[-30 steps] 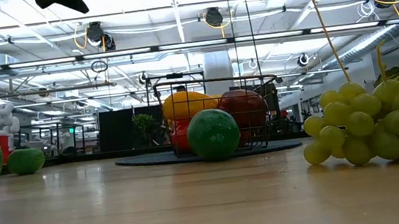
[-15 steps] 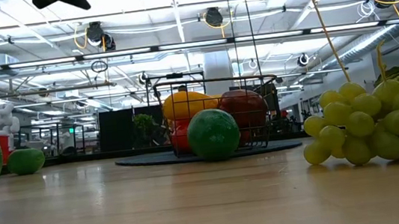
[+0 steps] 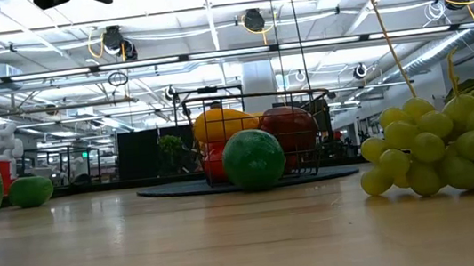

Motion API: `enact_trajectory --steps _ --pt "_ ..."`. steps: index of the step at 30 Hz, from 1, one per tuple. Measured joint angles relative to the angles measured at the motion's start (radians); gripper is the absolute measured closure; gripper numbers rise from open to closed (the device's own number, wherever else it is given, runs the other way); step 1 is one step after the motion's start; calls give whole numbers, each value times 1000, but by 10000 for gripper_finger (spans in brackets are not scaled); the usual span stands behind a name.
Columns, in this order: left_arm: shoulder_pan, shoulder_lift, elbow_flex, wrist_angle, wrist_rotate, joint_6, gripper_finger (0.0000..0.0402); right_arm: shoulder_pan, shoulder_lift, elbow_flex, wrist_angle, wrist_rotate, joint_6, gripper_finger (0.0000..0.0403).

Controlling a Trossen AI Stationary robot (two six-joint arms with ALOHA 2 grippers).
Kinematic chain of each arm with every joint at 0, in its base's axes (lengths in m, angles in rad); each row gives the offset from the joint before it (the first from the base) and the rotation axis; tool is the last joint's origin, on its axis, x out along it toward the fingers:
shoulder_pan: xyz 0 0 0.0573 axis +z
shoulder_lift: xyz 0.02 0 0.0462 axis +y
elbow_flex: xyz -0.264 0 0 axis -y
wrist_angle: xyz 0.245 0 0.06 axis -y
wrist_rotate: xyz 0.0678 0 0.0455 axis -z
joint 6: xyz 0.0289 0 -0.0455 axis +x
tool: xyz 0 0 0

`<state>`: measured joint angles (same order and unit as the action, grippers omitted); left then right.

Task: Build produce basket
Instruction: Put the green cucumber into the gold wire basket

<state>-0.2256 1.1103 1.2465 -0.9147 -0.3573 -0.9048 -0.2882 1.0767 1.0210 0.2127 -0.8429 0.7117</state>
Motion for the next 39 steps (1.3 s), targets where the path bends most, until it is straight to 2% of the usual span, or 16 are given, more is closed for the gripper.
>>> enact_trajectory --steps 10,18,24,32,39 --pt "0 0 0 1 0 -2 227 3 0 0 -8 12 -389 277" --pt "0 0 0 1 0 9 227 31 0 0 -64 151 -628 277" --pt "0 0 0 1 2 17 227 79 0 0 -101 322 -805 277" --pt "0 0 0 0 5 38 227 127 0 0 -152 502 -853 277" --pt "-4 0 0 0 51 6 227 175 0 0 -158 714 -725 277"
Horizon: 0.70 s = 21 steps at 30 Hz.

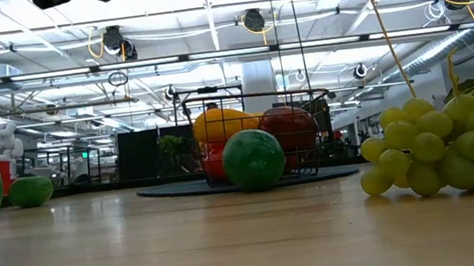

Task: Build produce basket
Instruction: Put the green cucumber into the gold wire basket

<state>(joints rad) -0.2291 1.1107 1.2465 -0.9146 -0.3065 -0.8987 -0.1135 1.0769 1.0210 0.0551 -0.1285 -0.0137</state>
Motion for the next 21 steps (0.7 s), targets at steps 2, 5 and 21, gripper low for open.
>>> enact_trajectory --steps 2,5,21 --pt "-7 0 0 0 0 -6 227 18 0 0 -1 61 34 277" --pt "-11 0 0 0 -4 -10 227 48 0 0 -26 172 91 277" --pt "15 5 0 1 -34 78 227 -32 106 0 -270 524 268 277"
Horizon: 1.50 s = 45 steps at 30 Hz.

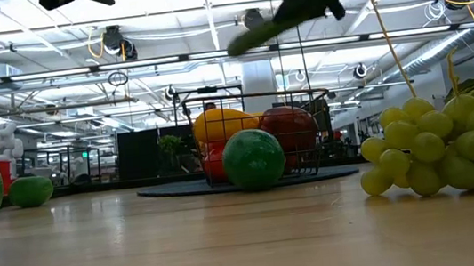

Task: Build produce basket
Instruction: Put the green cucumber into the gold wire basket, then put the bottom green lime into the gold wire basket

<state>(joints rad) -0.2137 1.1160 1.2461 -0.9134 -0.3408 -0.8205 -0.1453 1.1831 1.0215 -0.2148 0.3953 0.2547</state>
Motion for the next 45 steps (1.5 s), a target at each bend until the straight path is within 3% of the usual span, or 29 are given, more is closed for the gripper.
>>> enact_trajectory --steps 8,20,26,35,45 --pt "21 0 0 3 -1 -12 227 -116 178 0 27 -76 160 277" --pt "65 0 0 2 -2 -13 227 -194 323 0 81 -89 180 269" --pt "94 0 0 -3 -2 -12 227 -197 323 0 97 -89 198 219" --pt "112 0 0 -22 -2 11 227 -193 295 0 100 -272 260 122" --pt "54 3 0 -41 8 -29 227 -174 91 0 70 -421 329 109"
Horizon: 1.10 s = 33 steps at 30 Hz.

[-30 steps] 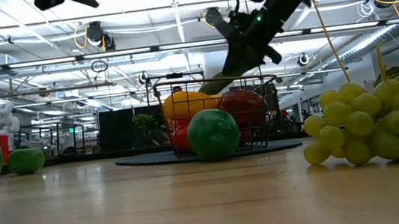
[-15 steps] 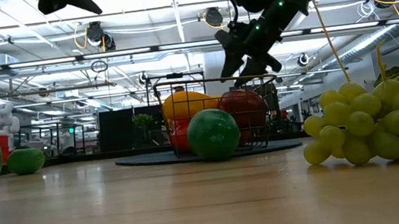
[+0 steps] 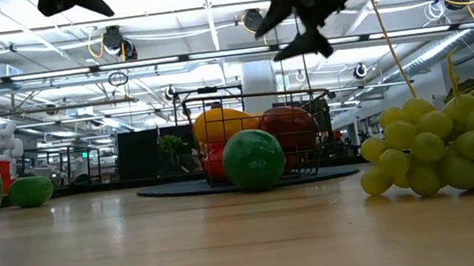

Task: Build produce basket
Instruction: Put the bottom green lime into the gold wire basket

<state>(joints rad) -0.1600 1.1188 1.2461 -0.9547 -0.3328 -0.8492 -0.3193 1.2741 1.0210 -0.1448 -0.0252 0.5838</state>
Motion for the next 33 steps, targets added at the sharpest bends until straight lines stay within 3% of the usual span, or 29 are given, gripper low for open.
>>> enact_trajectory --steps 10,17,21,26,29,33 --pt "-121 38 1 -21 -9 -95 227 211 -118 0 -165 3 52 119" --pt "-288 107 0 36 -8 -169 227 372 -119 0 -192 4 140 119" --pt "-385 163 0 111 2 -131 227 423 -115 0 -199 25 181 119" --pt "-469 237 0 151 92 -60 225 454 -116 0 -203 24 190 119" --pt "-496 282 0 150 153 -42 209 470 -116 0 -207 23 190 119" --pt "-527 342 0 152 167 -6 152 497 -117 0 -208 22 188 119"
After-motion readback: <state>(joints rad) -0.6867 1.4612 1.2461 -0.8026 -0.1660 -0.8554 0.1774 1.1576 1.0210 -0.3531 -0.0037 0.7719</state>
